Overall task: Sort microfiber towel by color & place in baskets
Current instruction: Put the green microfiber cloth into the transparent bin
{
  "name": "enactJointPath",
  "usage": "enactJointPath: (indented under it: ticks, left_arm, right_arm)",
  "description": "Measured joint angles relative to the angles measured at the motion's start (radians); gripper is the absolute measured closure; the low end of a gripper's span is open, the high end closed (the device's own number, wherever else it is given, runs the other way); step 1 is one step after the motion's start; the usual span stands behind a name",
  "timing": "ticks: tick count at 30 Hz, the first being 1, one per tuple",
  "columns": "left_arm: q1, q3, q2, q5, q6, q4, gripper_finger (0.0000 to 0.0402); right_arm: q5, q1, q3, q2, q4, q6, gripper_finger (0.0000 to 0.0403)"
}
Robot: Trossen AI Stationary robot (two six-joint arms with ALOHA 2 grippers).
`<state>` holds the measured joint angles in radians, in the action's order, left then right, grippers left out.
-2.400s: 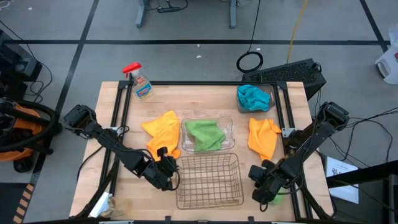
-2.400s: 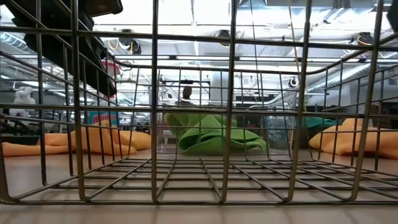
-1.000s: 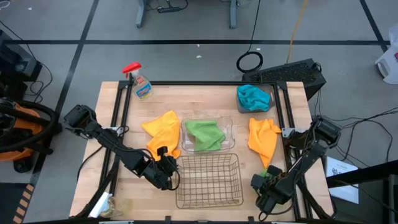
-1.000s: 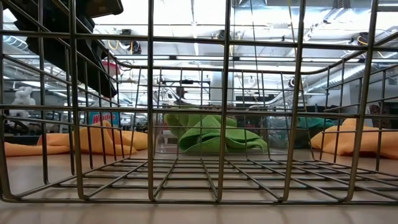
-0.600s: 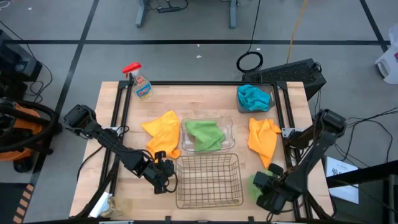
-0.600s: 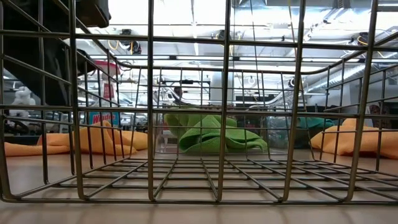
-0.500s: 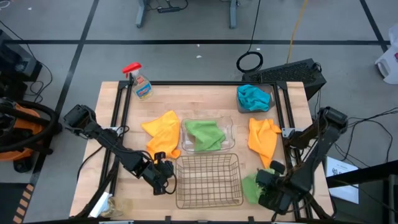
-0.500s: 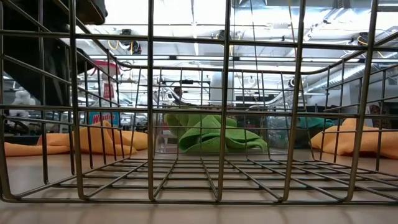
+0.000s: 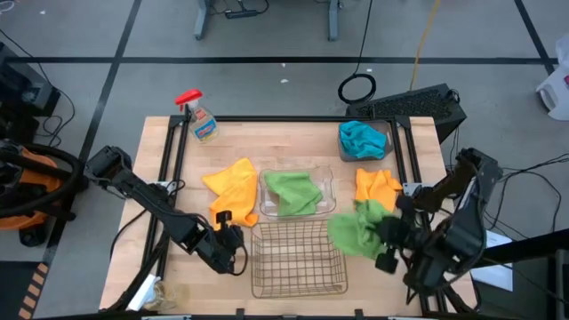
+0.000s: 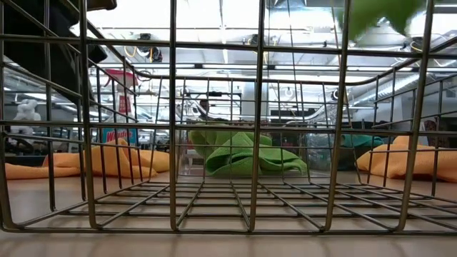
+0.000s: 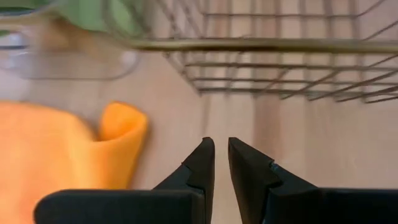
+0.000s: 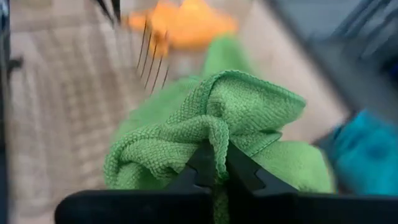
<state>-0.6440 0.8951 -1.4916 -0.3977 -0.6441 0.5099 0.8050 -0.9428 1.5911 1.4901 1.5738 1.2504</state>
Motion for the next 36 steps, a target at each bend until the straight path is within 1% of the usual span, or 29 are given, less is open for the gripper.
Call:
enactJointPath:
  ticks: [2, 6, 11, 15, 19, 23, 25, 27, 30, 33, 36]
  left_arm:
    - [0.0, 0.0, 0.004, -0.03, 0.001, 0.018, 0.0347]
    - [0.0, -0.001, 0.004, -0.076, 0.006, 0.036, 0.0347]
    - [0.0, -0.001, 0.004, -0.119, 0.025, 0.021, 0.0347]
    - [0.0, -0.001, 0.004, -0.143, 0.03, 0.021, 0.0347]
    - [0.0, -0.001, 0.004, -0.181, 0.03, 0.023, 0.0347]
    - [0.001, -0.001, 0.004, -0.2, 0.045, 0.034, 0.0347]
    - [0.001, -0.001, 0.004, -0.214, 0.05, 0.035, 0.0347]
    - [0.001, -0.001, 0.004, -0.227, 0.05, 0.046, 0.0347]
    - [0.002, -0.001, 0.004, -0.247, 0.048, 0.068, 0.0347]
    - [0.002, -0.001, 0.004, -0.273, 0.049, 0.069, 0.0347]
    - [0.003, -0.001, 0.004, -0.289, 0.049, 0.07, 0.0347]
  right_arm:
    - [0.09, 0.023, 0.029, 0.001, -0.003, -0.092, 0.0402]
    - [0.186, 0.102, 0.06, 0.001, -0.012, -0.253, 0.0402]
    - [0.182, 0.247, 0.075, 0.002, -0.077, -0.487, 0.0403]
    - [0.089, 0.379, 0.076, 0.002, -0.209, -0.723, 0.0403]
    - [-0.037, 0.506, 0.068, 0.002, -0.393, -0.952, 0.0403]
    - [-0.152, 0.61, 0.028, 0.002, -0.541, -1.104, 0.0403]
    - [-0.221, 0.661, -0.008, 0.002, -0.61, -1.142, 0.0403]
    - [-0.289, 0.714, -0.057, 0.002, -0.674, -1.141, 0.0402]
    - [-0.348, 0.788, -0.139, 0.003, -0.762, -1.028, 0.04]
    - [-0.397, 0.838, -0.227, 0.002, -0.882, -0.98, 0.0399]
    - [-0.457, 0.861, -0.3, 0.003, -1.0, -0.938, 0.0399]
